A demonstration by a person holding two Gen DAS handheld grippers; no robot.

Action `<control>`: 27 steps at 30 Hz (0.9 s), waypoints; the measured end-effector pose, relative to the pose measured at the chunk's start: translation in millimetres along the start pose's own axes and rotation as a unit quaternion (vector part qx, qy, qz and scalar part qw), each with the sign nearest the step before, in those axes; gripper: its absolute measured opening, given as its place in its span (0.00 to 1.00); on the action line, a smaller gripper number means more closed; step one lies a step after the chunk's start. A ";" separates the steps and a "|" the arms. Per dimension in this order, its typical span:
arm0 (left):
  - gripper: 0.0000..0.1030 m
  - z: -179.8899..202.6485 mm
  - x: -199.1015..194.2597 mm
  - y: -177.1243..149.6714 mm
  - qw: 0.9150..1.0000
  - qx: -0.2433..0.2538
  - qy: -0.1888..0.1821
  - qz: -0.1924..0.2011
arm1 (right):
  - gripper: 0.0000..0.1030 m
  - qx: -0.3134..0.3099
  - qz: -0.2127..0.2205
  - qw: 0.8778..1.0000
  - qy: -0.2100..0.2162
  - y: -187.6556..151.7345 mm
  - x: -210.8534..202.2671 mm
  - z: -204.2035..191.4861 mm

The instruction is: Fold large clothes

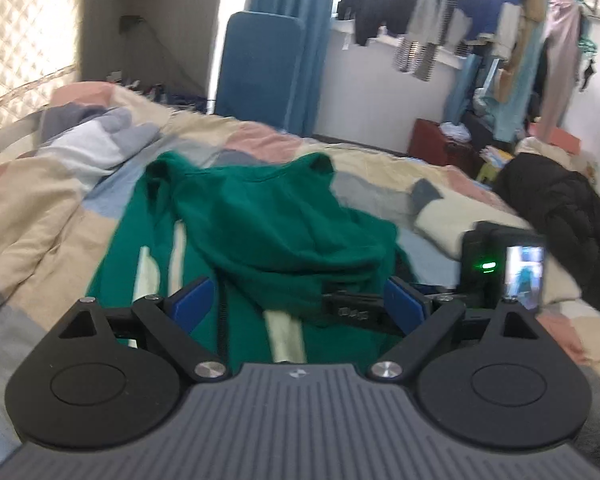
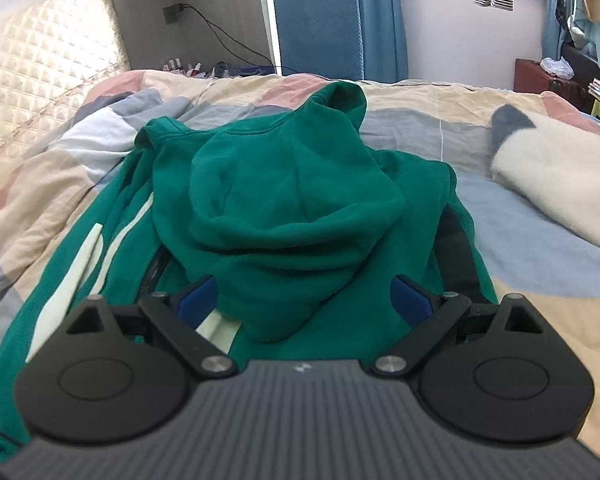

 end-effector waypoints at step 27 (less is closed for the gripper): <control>0.91 -58.9 50.7 -19.4 0.997 -0.035 0.066 -0.011 | 0.92 -0.034 -0.032 0.997 0.059 6.1 57.2 -18.8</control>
Point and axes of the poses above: each gripper's, at about its wrist camera, not at the fingertips, and x roughly the way its jaws point, z to its right, y to its top, the point moved 6 cm from there along x, roughly the way its jaws point, and after that the axes turned 13 degrees about -z, right-handed, at the moved point
